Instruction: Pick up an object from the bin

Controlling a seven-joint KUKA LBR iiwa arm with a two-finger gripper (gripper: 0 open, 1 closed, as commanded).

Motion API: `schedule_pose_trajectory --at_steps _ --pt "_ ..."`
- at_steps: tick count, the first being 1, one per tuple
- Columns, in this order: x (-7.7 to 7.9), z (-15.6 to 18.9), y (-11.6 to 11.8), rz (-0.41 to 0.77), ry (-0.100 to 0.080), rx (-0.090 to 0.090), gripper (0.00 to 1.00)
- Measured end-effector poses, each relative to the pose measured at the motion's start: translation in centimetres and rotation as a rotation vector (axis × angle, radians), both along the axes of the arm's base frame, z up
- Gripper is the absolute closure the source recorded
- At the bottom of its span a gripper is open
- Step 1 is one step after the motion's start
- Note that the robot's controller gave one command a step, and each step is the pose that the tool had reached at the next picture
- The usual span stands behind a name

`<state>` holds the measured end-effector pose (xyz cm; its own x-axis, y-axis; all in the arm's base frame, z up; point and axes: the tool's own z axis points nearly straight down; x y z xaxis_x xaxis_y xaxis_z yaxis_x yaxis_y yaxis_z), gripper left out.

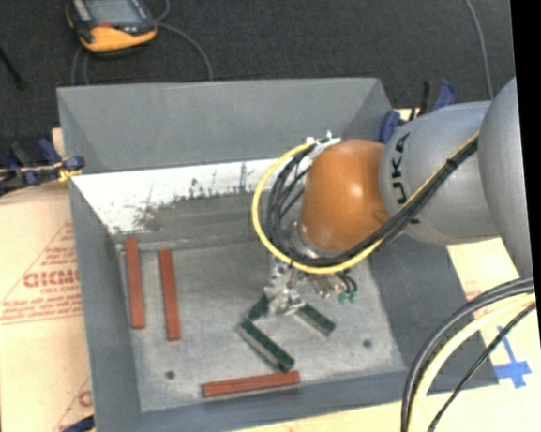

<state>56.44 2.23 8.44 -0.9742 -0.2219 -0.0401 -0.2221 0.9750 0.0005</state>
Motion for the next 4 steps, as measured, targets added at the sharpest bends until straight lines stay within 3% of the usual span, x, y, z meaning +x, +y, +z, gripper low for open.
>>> schedule_pose_trajectory --at_steps 1,2,3,4 --pt "3.1 2.4 -0.7 0.071 0.035 -0.01 1.0" --pt "2.6 8.0 -0.6 0.082 0.039 -0.011 1.0" --pt "2.2 -1.0 0.9 0.209 0.031 -0.012 0.0" --pt "2.0 -0.6 0.8 0.206 0.043 -0.014 1.0"
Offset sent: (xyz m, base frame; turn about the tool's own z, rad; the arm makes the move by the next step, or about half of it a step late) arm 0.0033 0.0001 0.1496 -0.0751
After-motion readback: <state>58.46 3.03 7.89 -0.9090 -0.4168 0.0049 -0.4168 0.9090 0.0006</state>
